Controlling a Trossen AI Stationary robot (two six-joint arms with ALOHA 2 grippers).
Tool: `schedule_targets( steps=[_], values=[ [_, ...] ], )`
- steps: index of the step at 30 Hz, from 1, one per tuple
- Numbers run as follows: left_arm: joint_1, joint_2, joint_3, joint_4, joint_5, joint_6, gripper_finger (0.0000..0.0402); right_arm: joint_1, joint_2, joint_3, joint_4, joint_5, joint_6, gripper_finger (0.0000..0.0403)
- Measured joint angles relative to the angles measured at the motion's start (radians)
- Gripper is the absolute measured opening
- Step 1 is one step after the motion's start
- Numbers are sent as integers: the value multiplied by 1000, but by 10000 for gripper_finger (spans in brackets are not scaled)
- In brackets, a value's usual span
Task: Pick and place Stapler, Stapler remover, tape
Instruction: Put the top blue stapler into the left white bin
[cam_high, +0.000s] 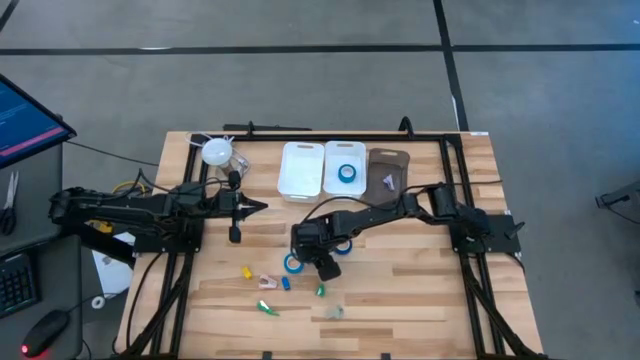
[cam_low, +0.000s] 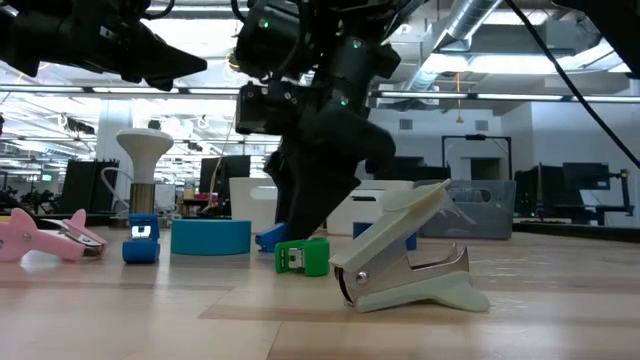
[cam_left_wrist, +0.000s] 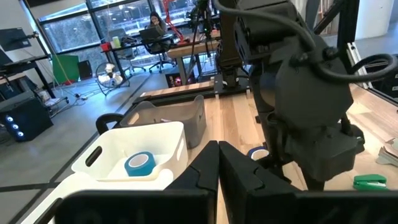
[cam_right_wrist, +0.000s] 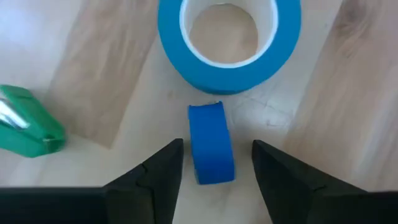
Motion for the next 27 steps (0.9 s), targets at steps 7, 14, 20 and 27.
schedule_targets(
  steps=[7,14,20,27],
  values=[
    [0,0,0,-5,0,0,3,2,10,9,-3,7,-1,149],
    [0,0,0,-5,0,0,3,-5,18,42,-21,7,-24,65],
    [0,0,0,-6,0,0,3,-20,19,82,-82,7,-26,58],
    [0,0,0,-7,0,0,3,-67,-21,162,-182,73,-50,58]
  ],
)
